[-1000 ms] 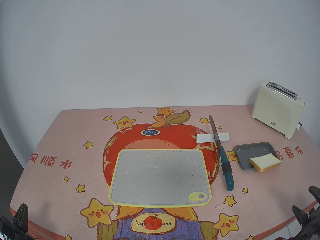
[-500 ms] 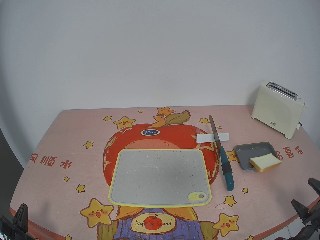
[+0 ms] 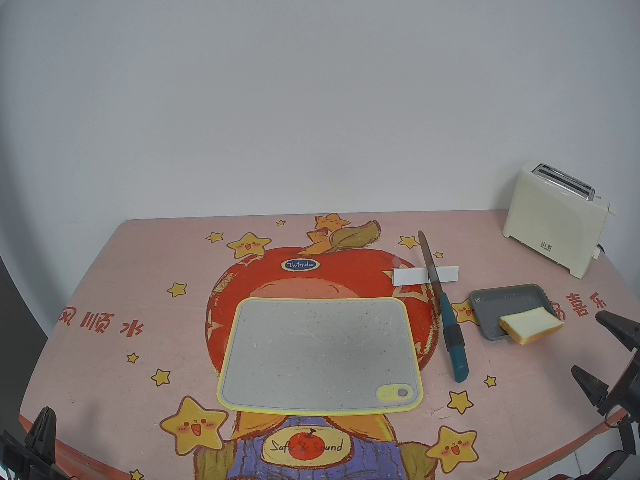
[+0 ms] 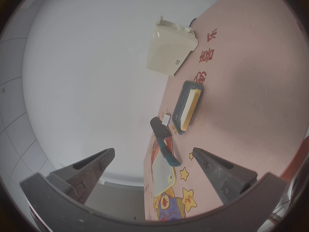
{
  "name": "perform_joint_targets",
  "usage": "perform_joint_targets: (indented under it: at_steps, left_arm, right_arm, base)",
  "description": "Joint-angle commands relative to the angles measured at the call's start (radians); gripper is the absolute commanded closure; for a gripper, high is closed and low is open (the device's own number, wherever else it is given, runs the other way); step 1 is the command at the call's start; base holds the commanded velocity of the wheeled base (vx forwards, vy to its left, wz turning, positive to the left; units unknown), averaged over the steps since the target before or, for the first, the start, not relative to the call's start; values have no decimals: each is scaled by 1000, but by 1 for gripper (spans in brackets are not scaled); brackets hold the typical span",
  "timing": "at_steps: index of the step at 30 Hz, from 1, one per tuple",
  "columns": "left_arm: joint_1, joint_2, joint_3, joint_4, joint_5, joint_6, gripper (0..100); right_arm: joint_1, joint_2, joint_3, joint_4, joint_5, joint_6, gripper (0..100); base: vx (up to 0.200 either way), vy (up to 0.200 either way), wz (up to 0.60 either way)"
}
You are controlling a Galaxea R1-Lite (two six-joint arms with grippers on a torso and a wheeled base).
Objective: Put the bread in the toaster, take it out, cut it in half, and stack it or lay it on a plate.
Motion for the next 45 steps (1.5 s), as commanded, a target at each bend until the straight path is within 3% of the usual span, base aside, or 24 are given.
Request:
perform_joint_targets:
  at_steps: [1, 18, 45]
  left_arm:
    - [0, -7, 18, 0, 0, 0, 100]
    - [0, -7, 18, 0, 0, 0, 100]
    - [0, -7, 18, 0, 0, 0, 100]
  right_arm:
    - [-58, 177, 17, -79, 2, 11, 0]
    - [-64, 435, 20, -278, -1, 11, 0]
    - [-80, 536, -78, -284, -1, 8, 0]
  base:
    - [0, 0, 0]
    - [0, 0, 0]
    - [0, 0, 0]
